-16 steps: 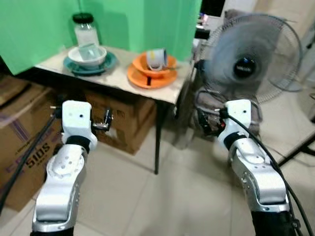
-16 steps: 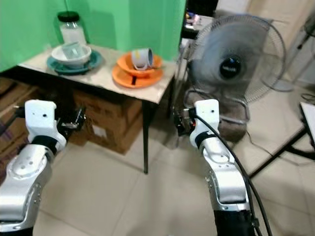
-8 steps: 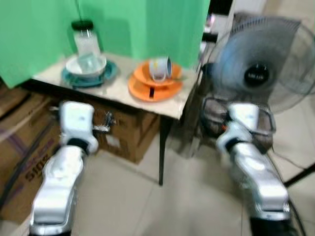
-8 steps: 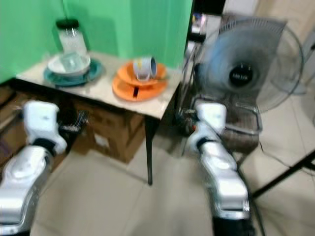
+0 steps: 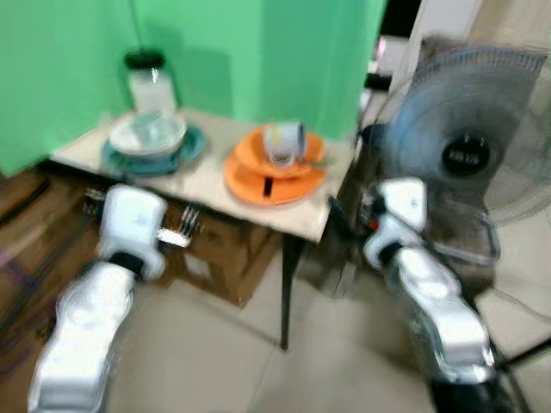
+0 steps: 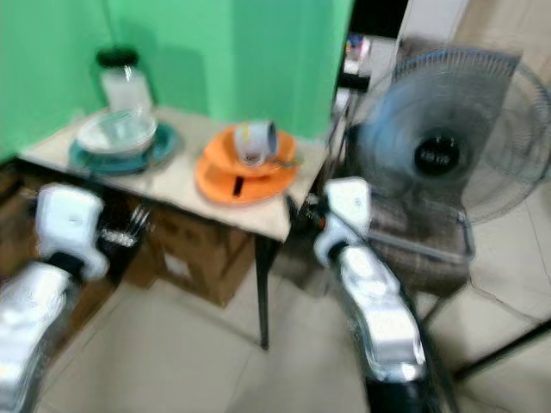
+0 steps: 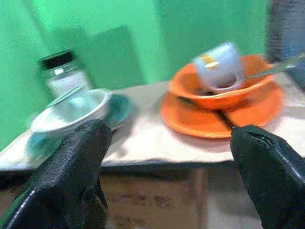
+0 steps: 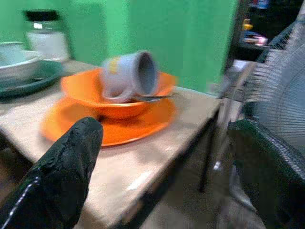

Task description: Setting the table

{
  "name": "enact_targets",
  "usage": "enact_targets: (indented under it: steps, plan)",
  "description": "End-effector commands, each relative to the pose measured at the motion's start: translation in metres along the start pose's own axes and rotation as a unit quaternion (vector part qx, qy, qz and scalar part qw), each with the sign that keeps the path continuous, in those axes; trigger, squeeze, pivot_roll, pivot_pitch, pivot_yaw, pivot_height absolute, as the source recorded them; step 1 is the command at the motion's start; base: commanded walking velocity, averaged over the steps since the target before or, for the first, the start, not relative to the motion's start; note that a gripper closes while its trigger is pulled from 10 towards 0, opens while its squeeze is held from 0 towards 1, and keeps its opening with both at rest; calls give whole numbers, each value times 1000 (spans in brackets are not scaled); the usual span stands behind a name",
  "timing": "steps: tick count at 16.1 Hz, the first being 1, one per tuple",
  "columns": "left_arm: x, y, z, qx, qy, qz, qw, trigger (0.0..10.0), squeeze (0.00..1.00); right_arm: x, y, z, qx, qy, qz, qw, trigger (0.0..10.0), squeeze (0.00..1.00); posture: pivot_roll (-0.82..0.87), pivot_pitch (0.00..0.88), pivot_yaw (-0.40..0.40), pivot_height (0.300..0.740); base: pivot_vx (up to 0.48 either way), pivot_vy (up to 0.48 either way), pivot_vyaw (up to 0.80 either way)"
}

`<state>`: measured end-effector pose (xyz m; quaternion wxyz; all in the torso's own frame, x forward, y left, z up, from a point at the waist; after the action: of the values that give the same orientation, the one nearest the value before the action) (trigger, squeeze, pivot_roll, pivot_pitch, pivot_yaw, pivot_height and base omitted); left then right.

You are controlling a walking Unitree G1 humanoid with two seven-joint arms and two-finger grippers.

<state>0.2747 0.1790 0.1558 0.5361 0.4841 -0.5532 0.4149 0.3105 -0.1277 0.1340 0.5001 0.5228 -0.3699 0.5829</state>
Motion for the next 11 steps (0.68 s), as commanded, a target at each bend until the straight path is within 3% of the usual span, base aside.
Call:
enact_targets:
  steps: [1,3,6,11]
  plan:
    - [3,0,-3,2,-14,4,1000,10000,0,6,-3,-10,19,-1,11,1000,10000,0,196,0,3,740,412,0,800]
    - [5,-1,-1,-7,-16,7,1000,10000,0,7,-4,-7,2,-6,17,1000,10000,0,198,0,4,740,412,0,800]
    - [7,-2,5,-36,-36,7,999,10000,0,24,-9,-8,11,-54,41,998,10000,0,206,0,3,740,411,0,0]
    - [7,-2,9,-62,-41,3,997,10000,0,30,-14,-8,13,-83,45,995,10000,0,214,0,-1,740,411,0,0]
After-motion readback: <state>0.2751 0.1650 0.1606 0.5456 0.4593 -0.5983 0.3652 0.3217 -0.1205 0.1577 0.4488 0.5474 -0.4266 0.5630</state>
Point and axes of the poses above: a point about 5 cm out from each wrist's last joint towards the gripper, its own y axis pointing back from the gripper into the wrist, its own x axis along the axis of the wrist's last joint, z = x × y, the point moved 3 cm from there along -y, pointing out of the wrist towards the gripper, and after that the axes turned 11 degrees about y, right-handed, at the moved point
